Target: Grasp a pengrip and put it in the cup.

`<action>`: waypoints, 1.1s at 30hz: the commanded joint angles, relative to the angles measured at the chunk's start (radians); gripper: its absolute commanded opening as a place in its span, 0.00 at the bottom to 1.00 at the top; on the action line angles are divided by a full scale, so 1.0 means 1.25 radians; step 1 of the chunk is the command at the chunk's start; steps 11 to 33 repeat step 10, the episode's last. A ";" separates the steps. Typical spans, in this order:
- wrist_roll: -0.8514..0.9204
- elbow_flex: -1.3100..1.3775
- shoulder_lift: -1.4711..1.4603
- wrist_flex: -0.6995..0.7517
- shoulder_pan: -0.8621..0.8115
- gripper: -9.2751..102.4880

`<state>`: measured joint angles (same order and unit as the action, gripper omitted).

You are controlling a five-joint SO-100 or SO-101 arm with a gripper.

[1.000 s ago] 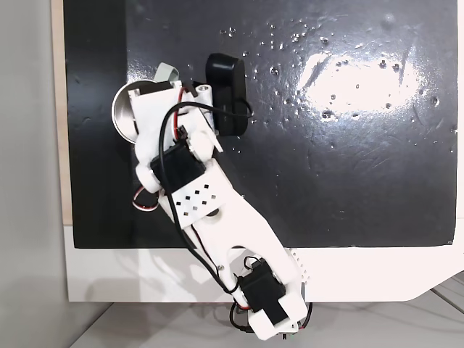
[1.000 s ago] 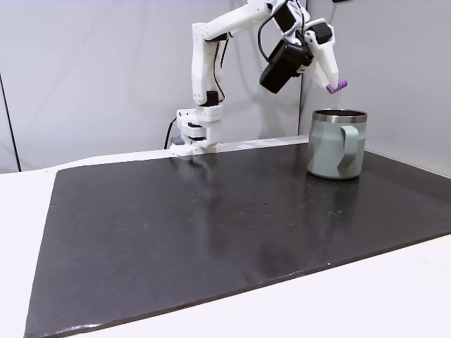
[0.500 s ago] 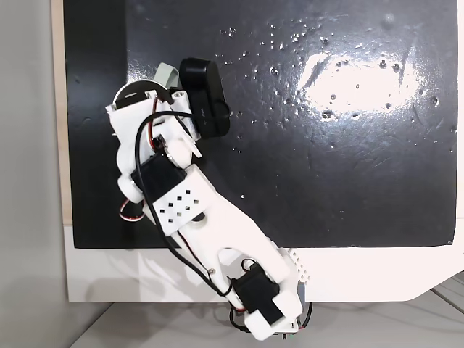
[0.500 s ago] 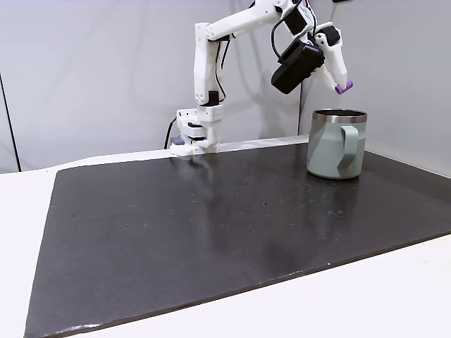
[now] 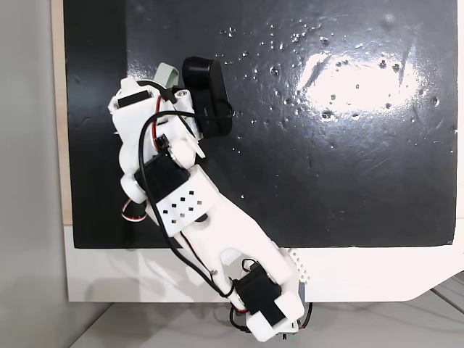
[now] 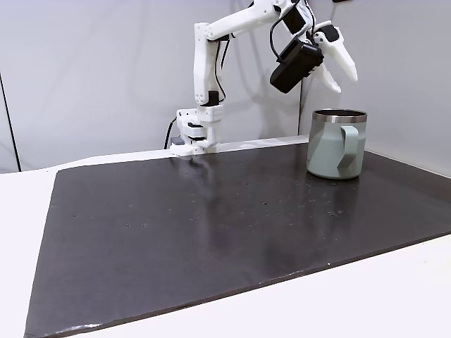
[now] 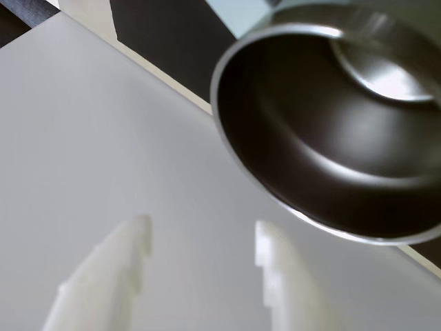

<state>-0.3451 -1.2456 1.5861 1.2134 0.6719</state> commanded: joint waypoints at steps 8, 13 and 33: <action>0.004 0.000 0.063 -0.017 -0.011 0.25; 0.004 0.000 0.063 -0.017 -0.009 0.25; 0.004 0.000 0.063 -0.017 -0.009 0.25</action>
